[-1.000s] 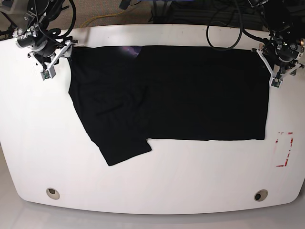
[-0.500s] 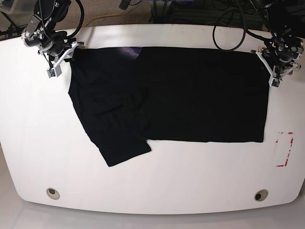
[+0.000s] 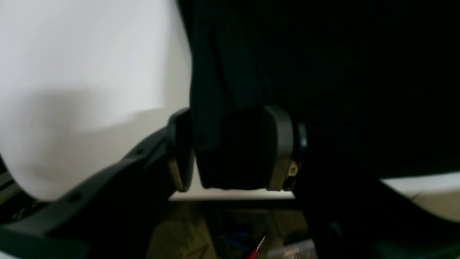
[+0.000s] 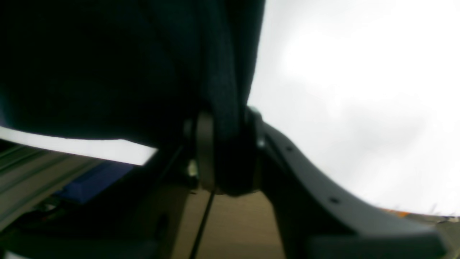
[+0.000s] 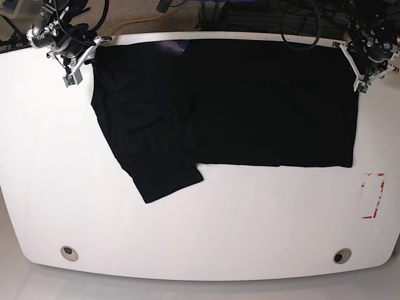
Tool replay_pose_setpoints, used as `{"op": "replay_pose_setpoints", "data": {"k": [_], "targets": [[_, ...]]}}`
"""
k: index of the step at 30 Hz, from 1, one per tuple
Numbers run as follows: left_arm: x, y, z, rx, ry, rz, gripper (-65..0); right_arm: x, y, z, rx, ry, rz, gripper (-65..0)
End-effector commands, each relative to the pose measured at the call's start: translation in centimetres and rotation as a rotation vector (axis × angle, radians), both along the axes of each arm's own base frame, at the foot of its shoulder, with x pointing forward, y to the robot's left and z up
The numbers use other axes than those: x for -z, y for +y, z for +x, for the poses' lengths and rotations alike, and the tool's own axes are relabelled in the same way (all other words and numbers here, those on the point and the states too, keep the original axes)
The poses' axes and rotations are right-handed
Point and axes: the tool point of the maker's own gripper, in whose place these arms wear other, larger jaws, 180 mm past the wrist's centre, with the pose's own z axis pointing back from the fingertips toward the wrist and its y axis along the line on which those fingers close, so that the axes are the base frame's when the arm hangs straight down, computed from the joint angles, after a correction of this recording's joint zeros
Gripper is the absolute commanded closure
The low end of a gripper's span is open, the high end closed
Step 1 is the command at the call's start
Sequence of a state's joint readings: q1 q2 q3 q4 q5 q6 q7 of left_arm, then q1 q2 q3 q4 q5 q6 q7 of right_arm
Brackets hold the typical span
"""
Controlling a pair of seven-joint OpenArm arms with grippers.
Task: Fold the T-shirt properly
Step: 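Hold the folded edge with both grippers and drag it toward the robot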
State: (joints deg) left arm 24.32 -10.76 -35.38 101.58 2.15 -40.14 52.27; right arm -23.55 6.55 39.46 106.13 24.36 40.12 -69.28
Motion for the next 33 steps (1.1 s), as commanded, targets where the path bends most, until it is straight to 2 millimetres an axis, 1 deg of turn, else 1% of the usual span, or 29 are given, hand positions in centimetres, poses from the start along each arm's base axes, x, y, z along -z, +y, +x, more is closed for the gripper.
{"op": "replay_pose_setpoints", "data": {"k": [1, 4, 5, 7, 9, 11, 12, 15, 18, 19, 21, 23, 24, 25, 26, 29, 32, 33], "targets": [[-1.2, 0.7, 0.2, 0.01, -0.006, 0.05, -26.1, -0.9, -1.1, 0.4, -0.001, -0.023, -0.038, -25.8], [-1.5, 0.1, 0.1, 0.007, -0.006, 0.051, -26.5, -1.5, -1.3, 0.8, -0.011, -0.039, -0.054, -39.6], [-1.8, 0.2, 0.1, 0.004, 0.004, 0.065, -28.5, -2.1, -1.4, 1.1, -0.017, -0.057, -0.067, -43.8], [-2.6, 0.3, 0.2, 0.004, 0.007, 0.089, -33.9, -3.2, -1.4, 1.8, -0.031, -0.092, -0.091, -46.0], [-4.2, 0.1, 1.3, 0.017, -0.035, 0.117, -40.1, -4.2, -1.2, 2.3, -0.046, -0.122, -0.112, -45.8], [-5.3, -0.1, 2.0, 0.029, -0.069, 0.136, -42.4, -4.7, -1.1, 3.0, -0.051, -0.144, -0.116, -45.8], [-5.7, -0.2, 2.3, 0.035, -0.082, 0.142, -42.1, -5.1, -1.2, 3.9, -0.048, -0.167, -0.118, -45.8], [-6.3, 0.0, 3.3, 0.035, -0.11, 0.149, -42.1, -5.7, -1.1, 5.5, -0.047, -0.205, -0.118, -45.8], [-7.3, 0.1, 5.1, 0.03, -0.159, 0.156, -42.1, -6.3, -1.1, 7.6, -0.037, -0.25, -0.104, -45.8], [-7.7, 0.1, 5.7, 0.029, -0.177, 0.156, -42.1, -6.5, -1.2, 8.7, -0.03, -0.271, -0.094, -45.8], [-8.4, 0.1, 7.0, 0.027, -0.217, 0.155, -42.1, -6.6, -1.1, 10.2, -0.022, -0.293, -0.071, -45.8], [-9.1, 0.2, 8.5, 0.017, -0.258, 0.148, -42.1, -6.6, -0.5, 12.3, -0.028, -0.314, -0.034, -45.8], [-9.3, 0.1, 9.1, 0.018, -0.271, 0.143, -42.1, -6.6, -0.4, 13.0, -0.033, -0.317, -0.026, -45.8], [-9.5, -0.1, 9.8, 0.022, -0.284, 0.138, -42.1, -6.6, -0.3, 13.6, -0.043, -0.321, -0.022, -45.8], [-9.8, -0.5, 10.8, 0.03, -0.304, 0.129, -42.1, -6.7, 0.0, 14.7, -0.062, -0.325, -0.011, -45.8], [-10.5, -1.3, 12.8, 0.055, -0.341, 0.114, -42.1, -6.9, 0.5, 17.3, -0.075, -0.338, 0.025, -45.8], [-11.1, -2.3, 15.0, 0.08, -0.374, 0.093, -42.1, -7.2, 0.0, 19.6, -0.065, -0.351, 0.054, -45.8], [-11.1, -2.7, 15.9, 0.089, -0.381, 0.079, -42.1, -7.3, 0.1, 20.7, -0.058, -0.353, 0.079, -45.8]]}}
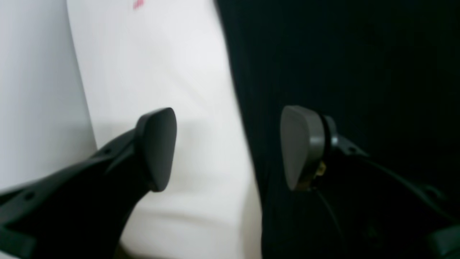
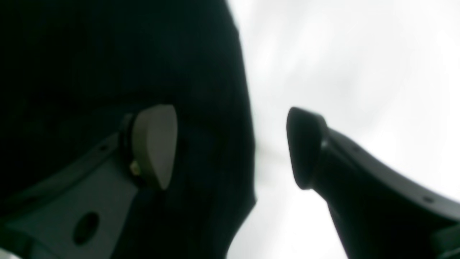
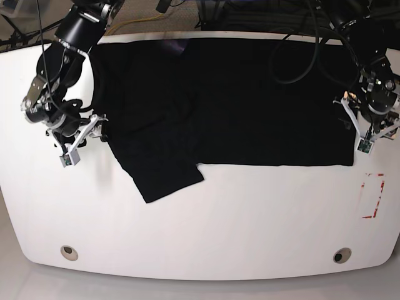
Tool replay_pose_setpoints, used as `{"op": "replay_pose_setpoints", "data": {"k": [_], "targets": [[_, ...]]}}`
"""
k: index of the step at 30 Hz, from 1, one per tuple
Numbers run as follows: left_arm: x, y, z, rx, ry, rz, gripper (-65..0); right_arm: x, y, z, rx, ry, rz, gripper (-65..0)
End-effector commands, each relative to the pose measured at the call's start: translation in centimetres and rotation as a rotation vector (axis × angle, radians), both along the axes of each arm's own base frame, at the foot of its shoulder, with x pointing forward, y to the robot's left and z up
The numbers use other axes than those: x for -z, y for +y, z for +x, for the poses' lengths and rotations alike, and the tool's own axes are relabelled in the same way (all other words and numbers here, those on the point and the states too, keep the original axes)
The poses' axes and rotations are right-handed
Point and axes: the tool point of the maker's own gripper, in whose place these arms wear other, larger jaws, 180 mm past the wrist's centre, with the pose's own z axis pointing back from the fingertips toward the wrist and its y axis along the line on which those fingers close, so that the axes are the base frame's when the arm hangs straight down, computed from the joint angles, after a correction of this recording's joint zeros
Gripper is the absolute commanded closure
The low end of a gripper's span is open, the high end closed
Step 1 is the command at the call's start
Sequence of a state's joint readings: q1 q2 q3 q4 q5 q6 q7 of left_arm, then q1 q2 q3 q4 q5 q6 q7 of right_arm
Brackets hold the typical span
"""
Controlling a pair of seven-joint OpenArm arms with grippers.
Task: Fold the T-shirt properly
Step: 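Hold the folded edge with both grippers and drag it toward the robot, then grasp the shirt's loose edge with both grippers away from the robot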
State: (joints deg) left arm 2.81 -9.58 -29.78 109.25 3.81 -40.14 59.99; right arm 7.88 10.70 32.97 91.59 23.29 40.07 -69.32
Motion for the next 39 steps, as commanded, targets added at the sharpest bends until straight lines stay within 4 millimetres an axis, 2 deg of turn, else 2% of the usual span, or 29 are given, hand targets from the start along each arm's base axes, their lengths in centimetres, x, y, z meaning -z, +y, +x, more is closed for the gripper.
{"op": "replay_pose_setpoints", "data": {"k": [1, 5, 10, 14, 17, 23, 28, 30, 32, 35, 39], "targets": [[-1.4, -0.2, 2.2, 0.019, -0.056, -0.007, -42.1, -1.0, -0.7, 2.2, 0.008, -0.03, 0.023, -45.8], [-1.2, -0.6, 4.9, 0.032, -0.09, -0.066, -42.1, -1.0, 0.1, 6.2, -0.028, -0.052, 0.09, -45.8], [-1.0, -0.5, 6.7, 0.002, -0.152, -0.129, -42.1, 0.1, 1.8, 9.3, -0.066, -0.048, 0.16, -45.8], [-1.3, -0.1, 7.4, -0.029, -0.188, -0.152, -42.1, 1.0, 2.4, 10.8, -0.066, -0.063, 0.205, -45.8], [-1.4, -0.1, 7.6, -0.026, -0.202, -0.156, -42.1, 2.3, 3.1, 11.2, -0.083, -0.04, 0.217, -45.8], [-1.4, -0.1, 7.6, -0.027, -0.203, -0.157, -42.2, 4.1, 5.0, 10.7, -0.117, -0.019, 0.229, -45.8], [-0.3, 0.4, 7.5, -0.039, -0.17, -0.168, -42.6, 5.3, 8.0, 9.9, -0.151, 0.007, 0.265, -45.7], [0.6, 1.2, 7.3, -0.047, -0.136, -0.165, -42.8, 5.6, 9.1, 9.8, -0.162, 0.012, 0.281, -41.5], [0.8, 1.5, 8.0, -0.059, -0.134, -0.184, -42.8, 5.6, 10.2, 9.8, -0.171, 0.011, 0.297, -33.1], [1.7, 2.2, 8.5, -0.079, -0.107, -0.211, -42.9, 5.6, 10.8, 9.8, -0.177, 0.011, 0.307, -22.0], [2.8, 3.7, 9.3, -0.118, -0.082, -0.244, -43.2, 5.6, 11.7, 9.9, -0.185, 0.01, 0.321, -12.5]]}}
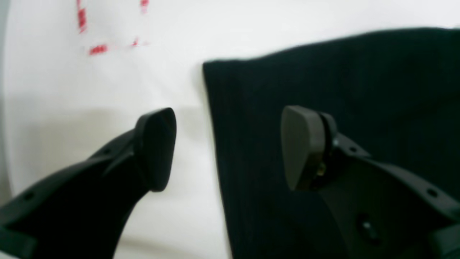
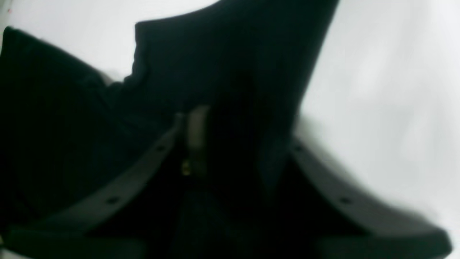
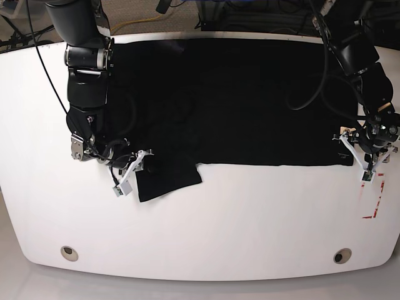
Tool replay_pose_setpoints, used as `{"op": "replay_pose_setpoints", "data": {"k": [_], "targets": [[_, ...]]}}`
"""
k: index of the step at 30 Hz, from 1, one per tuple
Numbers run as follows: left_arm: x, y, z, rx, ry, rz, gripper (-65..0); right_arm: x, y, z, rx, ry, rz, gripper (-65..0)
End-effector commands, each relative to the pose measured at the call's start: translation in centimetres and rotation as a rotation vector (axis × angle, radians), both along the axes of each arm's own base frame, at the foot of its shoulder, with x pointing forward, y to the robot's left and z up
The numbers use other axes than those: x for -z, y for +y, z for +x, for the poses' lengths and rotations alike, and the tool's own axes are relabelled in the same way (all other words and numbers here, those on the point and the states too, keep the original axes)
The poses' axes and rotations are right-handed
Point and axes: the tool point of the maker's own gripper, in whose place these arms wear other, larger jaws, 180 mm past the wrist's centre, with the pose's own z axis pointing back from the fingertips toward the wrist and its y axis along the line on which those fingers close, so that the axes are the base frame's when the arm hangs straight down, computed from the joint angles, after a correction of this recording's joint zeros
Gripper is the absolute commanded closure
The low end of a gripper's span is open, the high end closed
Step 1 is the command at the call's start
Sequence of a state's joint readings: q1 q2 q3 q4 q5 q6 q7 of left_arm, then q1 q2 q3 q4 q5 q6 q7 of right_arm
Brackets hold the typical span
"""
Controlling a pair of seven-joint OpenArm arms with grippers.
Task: Fold the T-shirt properly
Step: 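Grasp the shirt's loose edge with both grippers away from the robot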
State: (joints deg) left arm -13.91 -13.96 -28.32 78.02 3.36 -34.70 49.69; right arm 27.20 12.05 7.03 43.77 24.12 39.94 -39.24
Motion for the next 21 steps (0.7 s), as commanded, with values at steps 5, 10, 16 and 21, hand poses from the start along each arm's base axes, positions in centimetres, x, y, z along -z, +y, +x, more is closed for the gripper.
{"op": "replay_pose_setpoints", "data": {"k": [5, 10, 16, 21], "targets": [[0.0, 2.8, 2.2, -0.106, -0.064, -0.048, -51.5, -1.4, -0.2, 1.3, -0.004, -0.036, -0.01, -7.1], [2.0, 3.2, 2.7, -0.15, -0.042, -0.113, -51.5, -1.5, -0.2, 1.4, -0.004, -0.039, -0.01, -7.1], [4.0, 3.1, 2.2, -0.153, -0.005, -0.156, -51.5, -1.5, -0.2, 1.3, -0.003, -0.038, -0.009, -7.1], [4.2, 1.0, 2.5, -0.079, -0.013, -0.234, -51.5, -1.4, -0.1, 1.2, -0.002, -0.036, -0.005, -7.1]]}}
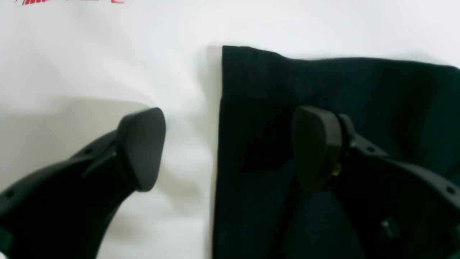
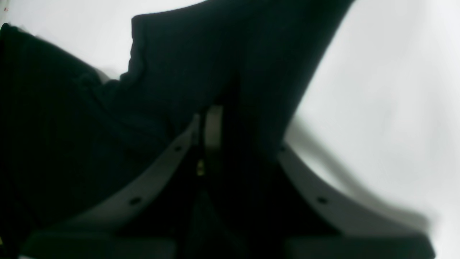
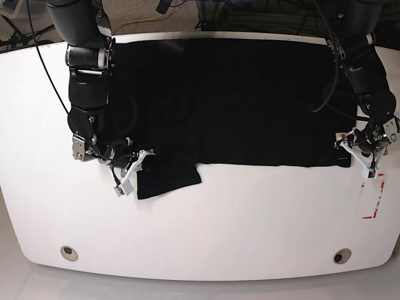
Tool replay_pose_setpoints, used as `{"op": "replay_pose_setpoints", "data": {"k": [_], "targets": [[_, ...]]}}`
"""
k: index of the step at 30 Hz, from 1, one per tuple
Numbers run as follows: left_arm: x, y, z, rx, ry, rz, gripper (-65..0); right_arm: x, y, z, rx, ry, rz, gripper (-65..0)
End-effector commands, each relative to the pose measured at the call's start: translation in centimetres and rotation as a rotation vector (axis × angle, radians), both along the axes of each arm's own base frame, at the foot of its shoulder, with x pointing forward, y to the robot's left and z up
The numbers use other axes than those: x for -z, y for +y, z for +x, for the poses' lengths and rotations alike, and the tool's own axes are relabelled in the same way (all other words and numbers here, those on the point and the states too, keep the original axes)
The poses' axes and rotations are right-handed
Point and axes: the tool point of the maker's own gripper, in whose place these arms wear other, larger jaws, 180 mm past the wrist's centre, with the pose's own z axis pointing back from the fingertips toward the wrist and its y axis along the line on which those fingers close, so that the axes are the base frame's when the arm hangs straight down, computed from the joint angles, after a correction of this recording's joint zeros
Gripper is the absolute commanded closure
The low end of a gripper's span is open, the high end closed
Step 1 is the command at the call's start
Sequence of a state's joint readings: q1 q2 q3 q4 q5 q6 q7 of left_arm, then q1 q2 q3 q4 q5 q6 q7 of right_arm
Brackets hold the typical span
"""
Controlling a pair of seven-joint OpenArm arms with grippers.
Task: Fold the T-shirt properly
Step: 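Grasp the shirt's loose edge with both grippers away from the robot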
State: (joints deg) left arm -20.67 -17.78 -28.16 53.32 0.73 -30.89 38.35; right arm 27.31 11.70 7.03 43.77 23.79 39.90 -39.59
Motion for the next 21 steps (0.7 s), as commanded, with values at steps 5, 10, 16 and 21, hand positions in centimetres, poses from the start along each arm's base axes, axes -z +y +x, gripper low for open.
{"op": "replay_pose_setpoints", "data": {"k": [5, 10, 16, 21], "targets": [[-0.4, -1.0, 0.7, 0.047, -0.013, -0.038, -51.0, -1.4, -0.4, 1.2, 0.004, -0.04, -0.002, -7.1], [-0.2, -1.1, 0.7, 0.048, -0.013, -0.042, -29.9, -1.5, -0.6, 1.3, 0.009, -0.043, -0.002, -7.0], [-0.3, -1.1, 0.8, 0.048, -0.033, -0.039, -4.3, -2.0, -0.7, 1.7, 0.008, -0.055, -0.005, -5.7], [-1.7, -1.5, 1.3, 0.103, -0.065, -0.019, 0.0, -4.9, -0.9, 3.1, -0.019, -0.126, -0.045, 0.0]]}}
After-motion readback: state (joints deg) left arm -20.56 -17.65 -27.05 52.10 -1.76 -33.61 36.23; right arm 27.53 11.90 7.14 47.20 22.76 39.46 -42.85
